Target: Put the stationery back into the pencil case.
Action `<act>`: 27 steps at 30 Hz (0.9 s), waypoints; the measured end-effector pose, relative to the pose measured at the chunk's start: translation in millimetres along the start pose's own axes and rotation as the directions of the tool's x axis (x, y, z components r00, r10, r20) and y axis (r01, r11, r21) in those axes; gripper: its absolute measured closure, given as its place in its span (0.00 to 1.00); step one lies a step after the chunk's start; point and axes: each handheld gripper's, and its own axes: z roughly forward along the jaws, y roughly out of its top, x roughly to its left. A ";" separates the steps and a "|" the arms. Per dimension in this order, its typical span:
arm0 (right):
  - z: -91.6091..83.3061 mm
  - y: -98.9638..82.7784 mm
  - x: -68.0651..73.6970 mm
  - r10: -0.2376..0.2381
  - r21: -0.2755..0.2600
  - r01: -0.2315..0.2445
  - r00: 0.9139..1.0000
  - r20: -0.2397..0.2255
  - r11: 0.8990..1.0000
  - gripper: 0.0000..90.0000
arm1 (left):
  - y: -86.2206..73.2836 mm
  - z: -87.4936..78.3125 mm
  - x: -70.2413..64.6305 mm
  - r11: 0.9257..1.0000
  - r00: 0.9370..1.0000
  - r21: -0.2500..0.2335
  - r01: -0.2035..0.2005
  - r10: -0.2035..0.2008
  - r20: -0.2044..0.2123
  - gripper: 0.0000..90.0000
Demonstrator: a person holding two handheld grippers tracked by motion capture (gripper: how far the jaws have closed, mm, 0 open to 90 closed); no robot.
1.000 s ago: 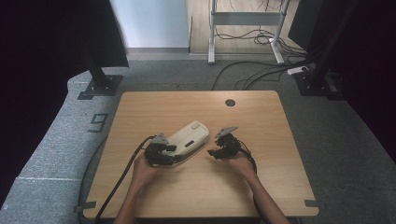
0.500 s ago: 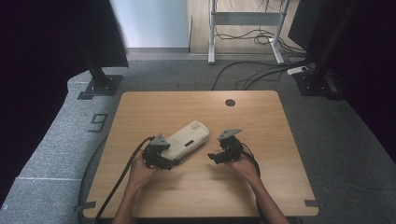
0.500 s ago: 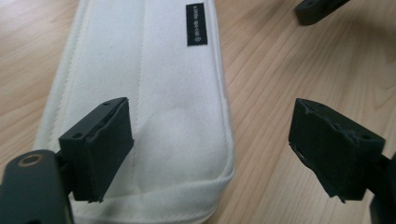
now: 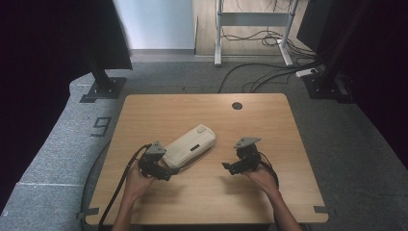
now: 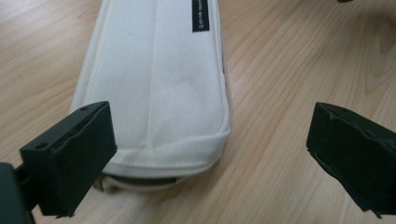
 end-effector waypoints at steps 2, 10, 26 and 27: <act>-4.9 -3.1 -1.1 0.003 -0.008 -0.003 1.000 0.009 1.000 0.02 | -2.9 -3.9 0.4 1.000 1.000 -0.003 0.004 -0.004 -0.007 0.00; -23.1 -19.6 -7.7 0.030 -0.024 -0.029 0.999 0.045 0.999 0.01 | -15.3 -12.5 3.8 1.000 1.000 -0.012 0.019 -0.019 -0.017 0.00; -36.8 -54.6 -13.7 0.080 -0.036 -0.078 0.993 0.088 0.996 0.02 | -41.9 -6.1 8.0 1.000 0.999 -0.010 0.017 -0.017 -0.039 0.00; -36.3 -57.1 -13.9 0.086 -0.034 -0.083 0.992 0.089 0.996 0.02 | -43.5 -4.9 8.3 1.000 0.999 -0.008 0.017 -0.017 -0.041 0.00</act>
